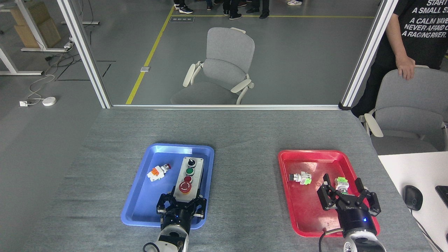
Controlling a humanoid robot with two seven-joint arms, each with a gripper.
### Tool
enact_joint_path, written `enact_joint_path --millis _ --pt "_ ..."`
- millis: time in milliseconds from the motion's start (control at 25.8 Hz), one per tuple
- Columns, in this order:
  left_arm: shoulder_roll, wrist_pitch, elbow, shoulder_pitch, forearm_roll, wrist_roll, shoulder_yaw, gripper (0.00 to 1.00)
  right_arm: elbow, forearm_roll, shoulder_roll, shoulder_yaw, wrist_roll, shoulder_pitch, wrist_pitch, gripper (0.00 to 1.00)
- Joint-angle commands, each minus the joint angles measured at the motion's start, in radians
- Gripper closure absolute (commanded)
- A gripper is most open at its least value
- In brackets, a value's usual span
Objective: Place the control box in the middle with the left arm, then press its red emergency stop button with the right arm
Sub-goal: 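Grasp the near end of the gray control box with the left gripper, then lift and slide the control box off the blue tray toward the table middle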
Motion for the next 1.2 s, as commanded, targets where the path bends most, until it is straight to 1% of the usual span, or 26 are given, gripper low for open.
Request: enact_joint_path --millis 0,116,194,271,465,504,581,620,698,775,853,969,1047,1163 --pt "0.003 -0.021 -0.003 0.003 -0.003 0.013 0.001 1.00 -0.004 0.000 0.001 0.001 -0.001 0.003 0.000 0.02" --pt "0.008 -0.020 -0.040 0.003 -0.001 0.047 0.006 1.00 -0.002 0.000 -0.002 0.001 -0.002 0.003 -0.006 0.02" --pt "0.025 -0.020 -0.086 0.008 0.000 0.048 0.010 1.00 -0.002 0.000 -0.004 0.001 -0.002 0.003 -0.009 0.02" --pt "0.037 -0.021 -0.146 0.034 0.002 0.048 0.010 1.00 -0.001 0.000 -0.002 0.001 -0.002 0.003 -0.008 0.02" --pt "0.025 -0.021 -0.302 0.102 0.014 0.044 0.006 1.00 -0.001 0.000 0.001 0.001 -0.002 0.003 -0.009 0.02" --pt "0.018 -0.020 -0.324 0.109 0.013 0.044 -0.003 1.00 -0.001 0.000 0.001 0.001 -0.001 0.002 -0.008 0.02" --pt "-0.015 -0.017 -0.376 0.128 0.014 0.038 -0.043 1.00 -0.002 0.000 0.002 0.001 0.001 0.002 -0.008 0.02" --pt "-0.018 -0.012 -0.404 0.135 0.013 0.034 -0.075 1.00 -0.002 0.000 0.002 0.001 0.001 0.002 -0.006 0.02" --pt "-0.018 0.037 -0.437 0.135 0.014 0.024 -0.157 1.00 -0.001 0.000 -0.001 0.001 0.001 0.002 -0.008 0.02" --pt "-0.020 0.086 -0.437 0.128 0.014 0.002 -0.238 1.00 0.001 0.000 -0.002 0.004 0.001 0.002 -0.008 0.02" --pt "-0.024 0.101 -0.416 0.115 0.013 -0.031 -0.289 1.00 0.001 0.000 -0.002 0.004 0.002 0.002 -0.008 0.02" --pt "-0.026 0.094 -0.313 0.102 0.014 -0.039 -0.332 1.00 -0.001 0.000 -0.001 0.004 0.002 0.003 -0.008 0.02" --pt "-0.026 0.101 -0.227 0.063 0.025 -0.036 -0.367 1.00 0.001 0.000 -0.001 0.004 0.002 0.003 -0.008 0.02" --pt "-0.026 0.105 -0.154 0.026 0.098 -0.036 -0.414 1.00 0.001 0.000 -0.001 0.001 0.002 0.003 -0.008 0.02"
